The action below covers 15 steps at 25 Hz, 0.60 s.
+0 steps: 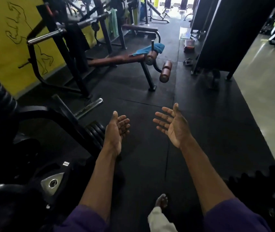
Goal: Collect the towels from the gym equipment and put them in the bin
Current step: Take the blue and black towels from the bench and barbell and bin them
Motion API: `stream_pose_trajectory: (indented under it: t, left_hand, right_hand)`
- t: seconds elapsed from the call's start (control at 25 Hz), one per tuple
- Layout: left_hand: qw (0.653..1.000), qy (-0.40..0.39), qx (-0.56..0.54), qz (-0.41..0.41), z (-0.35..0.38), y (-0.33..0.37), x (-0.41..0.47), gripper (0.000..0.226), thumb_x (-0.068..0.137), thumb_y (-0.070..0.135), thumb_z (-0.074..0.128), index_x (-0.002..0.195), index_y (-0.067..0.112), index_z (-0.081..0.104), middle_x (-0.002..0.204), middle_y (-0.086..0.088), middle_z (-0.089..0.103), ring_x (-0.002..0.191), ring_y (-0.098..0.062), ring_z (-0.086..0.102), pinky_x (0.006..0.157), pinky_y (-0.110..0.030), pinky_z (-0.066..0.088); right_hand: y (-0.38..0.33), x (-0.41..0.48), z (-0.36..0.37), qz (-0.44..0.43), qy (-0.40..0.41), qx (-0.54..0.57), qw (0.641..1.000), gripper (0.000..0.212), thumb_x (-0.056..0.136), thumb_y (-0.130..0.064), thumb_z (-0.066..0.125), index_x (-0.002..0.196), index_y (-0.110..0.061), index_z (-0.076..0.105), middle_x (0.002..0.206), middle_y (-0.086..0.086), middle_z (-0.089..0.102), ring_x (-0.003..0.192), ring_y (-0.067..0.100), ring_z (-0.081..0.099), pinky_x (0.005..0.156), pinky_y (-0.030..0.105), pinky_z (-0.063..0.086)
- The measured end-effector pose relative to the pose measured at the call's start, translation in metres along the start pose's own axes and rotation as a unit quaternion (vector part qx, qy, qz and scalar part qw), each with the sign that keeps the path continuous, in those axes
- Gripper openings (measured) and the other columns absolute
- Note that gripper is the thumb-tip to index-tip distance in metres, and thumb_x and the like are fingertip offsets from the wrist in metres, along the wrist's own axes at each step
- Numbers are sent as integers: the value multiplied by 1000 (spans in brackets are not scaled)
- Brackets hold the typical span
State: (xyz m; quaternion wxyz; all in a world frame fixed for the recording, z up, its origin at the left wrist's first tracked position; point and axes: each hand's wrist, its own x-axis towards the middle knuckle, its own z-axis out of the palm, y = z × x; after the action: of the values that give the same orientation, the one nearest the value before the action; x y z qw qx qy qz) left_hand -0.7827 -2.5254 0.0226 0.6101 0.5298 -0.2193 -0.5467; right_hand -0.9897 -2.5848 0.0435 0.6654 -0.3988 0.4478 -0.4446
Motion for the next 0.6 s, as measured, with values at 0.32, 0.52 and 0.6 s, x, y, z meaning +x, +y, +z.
stream_pose_trajectory:
  t: [0.32,0.52,0.6]
  left_hand:
    - [995,89,-20,35,56,61,189,54,95,60,42,110,15,67,113,-6,73,99,-20,66,86,-37,48]
    - [990,130,-35,47,61,86,282,55,94,61,42,112,15,67,114,-6,73,104,-21,67,86,-36,49]
    - [988,141,-42,47,63,99,335,55,94,60,42,112,15,67,114,-7,72,102,-22,66,84,-35,49]
  right_hand:
    - [-68,228,22,23,-102,-54,993,67,91,-73,39,127,-20,60,121,6,72,104,26,72,85,43,53]
    - [-89,337,50,35,-143,-74,986,65,92,-72,40,126,-21,61,118,6,73,102,25,73,88,43,54]
    - [-95,391,61,40,-148,-79,985,64,93,-71,39,125,-21,61,118,6,73,101,24,74,87,43,54]
